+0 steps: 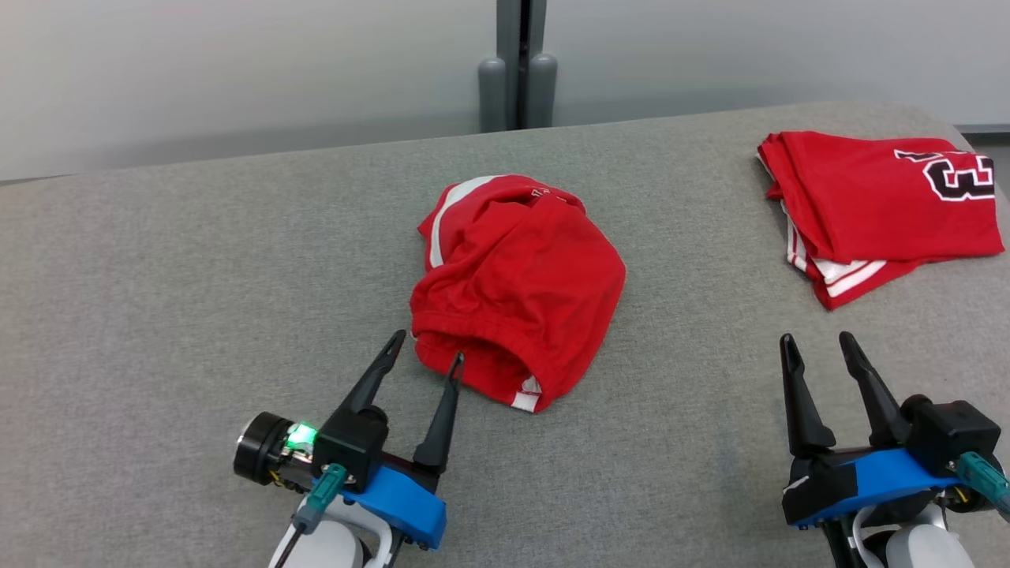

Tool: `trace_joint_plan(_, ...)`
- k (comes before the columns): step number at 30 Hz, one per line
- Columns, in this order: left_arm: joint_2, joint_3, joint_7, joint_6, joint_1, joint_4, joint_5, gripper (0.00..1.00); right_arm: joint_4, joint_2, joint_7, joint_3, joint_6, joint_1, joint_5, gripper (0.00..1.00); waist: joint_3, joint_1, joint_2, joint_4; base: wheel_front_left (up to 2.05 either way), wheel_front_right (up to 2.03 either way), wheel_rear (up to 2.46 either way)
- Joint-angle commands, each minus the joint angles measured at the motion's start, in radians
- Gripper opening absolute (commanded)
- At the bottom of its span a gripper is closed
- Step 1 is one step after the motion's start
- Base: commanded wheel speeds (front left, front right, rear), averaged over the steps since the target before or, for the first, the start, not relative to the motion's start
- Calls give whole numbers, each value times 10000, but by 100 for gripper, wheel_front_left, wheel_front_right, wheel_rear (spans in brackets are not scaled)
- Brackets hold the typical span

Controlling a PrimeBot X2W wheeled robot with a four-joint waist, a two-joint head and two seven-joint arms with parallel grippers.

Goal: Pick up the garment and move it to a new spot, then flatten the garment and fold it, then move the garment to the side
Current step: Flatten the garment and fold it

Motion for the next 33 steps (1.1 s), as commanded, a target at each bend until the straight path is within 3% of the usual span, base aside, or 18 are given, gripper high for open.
trace_joint_plan(1, 19, -183, 44, -54, -250, 193, -18, 100, 33, -3, -96, -22, 1, -200, 96, 100, 74, -1, -1, -114, 0, 0, 0)
trace_joint_plan(17, 26, -2640, 228, -164, -1821, 2930, -701, 100, 421, -4, -520, 7, 1, -765, 287, 100, 985, -1, -1, -1020, 0, 0, 0)
trace_joint_plan(25, -109, -2940, 32, -166, -2542, 4083, -990, 100, 599, -4, -618, 38, 1, -852, 248, 100, 947, -1, -1, -1167, 0, 0, 0)
trace_joint_plan(26, -136, -2963, 0, -166, -2602, 4238, -1046, 35, 617, -4, -615, 17, 1, -840, 229, 100, 916, -1, -1, -1160, 0, 0, 0)
trace_joint_plan(27, -157, -2967, -39, -167, -2672, 4345, -1084, 0, 630, -4, -611, -9, 1, -819, 208, 100, 880, -1, -1, -1138, 0, 0, 0)
trace_joint_plan(33, -276, -2969, -260, -144, -2683, 4488, -1401, 0, 657, -2, -562, -77, 1, -612, 103, 100, 500, -1, -1, -776, 0, 0, 0)
